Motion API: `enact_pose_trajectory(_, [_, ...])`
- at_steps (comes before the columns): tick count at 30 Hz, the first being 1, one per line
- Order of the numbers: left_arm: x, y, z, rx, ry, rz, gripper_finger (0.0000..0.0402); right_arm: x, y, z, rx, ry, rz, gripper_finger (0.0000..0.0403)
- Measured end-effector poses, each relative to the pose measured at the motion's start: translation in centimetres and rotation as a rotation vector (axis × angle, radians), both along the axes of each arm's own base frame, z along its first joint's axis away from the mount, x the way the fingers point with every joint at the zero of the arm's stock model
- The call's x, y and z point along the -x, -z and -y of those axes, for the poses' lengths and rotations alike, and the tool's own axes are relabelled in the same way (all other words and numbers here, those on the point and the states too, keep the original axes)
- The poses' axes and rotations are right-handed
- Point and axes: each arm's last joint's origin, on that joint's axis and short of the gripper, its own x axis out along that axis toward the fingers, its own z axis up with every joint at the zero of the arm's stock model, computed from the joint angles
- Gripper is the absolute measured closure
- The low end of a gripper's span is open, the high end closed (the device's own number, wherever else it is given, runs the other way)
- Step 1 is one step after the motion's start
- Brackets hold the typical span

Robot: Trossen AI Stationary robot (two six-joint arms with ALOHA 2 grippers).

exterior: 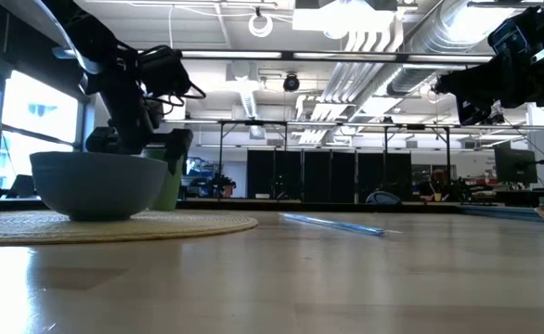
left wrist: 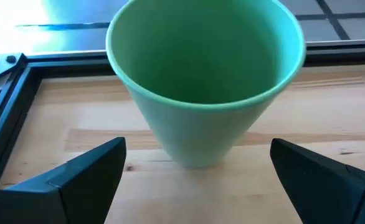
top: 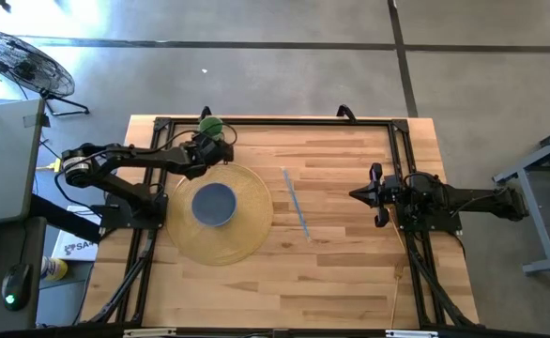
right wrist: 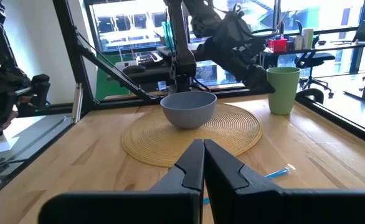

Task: Pick & Place Utensil
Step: Put the green cup to the top right of the blue bowl on the brown mat

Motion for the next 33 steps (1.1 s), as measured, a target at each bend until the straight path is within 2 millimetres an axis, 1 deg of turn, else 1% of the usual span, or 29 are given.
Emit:
enact_pose_trajectory(7, [-0.2, 0.2, -0.2, -0.023, -0.016, 0.009, 0.0009, 0.0, 0.0, 0.0, 0.000, 0.000, 0.000, 0.0402])
enact_pose_trajectory(15, [-0.7, 1.5, -0.4, -0.027, -0.037, -0.014, 0.0009, 0.0, 0.0, 0.0, 0.000, -0.001, 0.000, 0.0402])
enact_pose_trajectory(19, [-1.1, 1.7, -0.6, -0.047, -0.032, -0.018, 0.0009, 0.0, 0.0, 0.0, 0.000, 0.000, 0.000, 0.0402])
enact_pose_trajectory(25, [-0.6, 1.7, -1.7, -0.019, -0.038, -0.016, 0.0009, 0.0, 0.0, 0.0, 0.000, -0.001, 0.000, 0.0402])
enact_pose_trajectory(31, [-0.6, 1.7, -2.2, -0.003, -0.019, -0.006, 0.0009, 0.0, 0.0, 0.0, 0.000, -0.001, 0.000, 0.0402])
enact_pose_trajectory(33, [-0.7, 2.1, -2.3, -0.009, -0.008, 0.013, 0.0009, 0.0, 0.0, 0.0, 0.000, 0.000, 0.000, 0.0402])
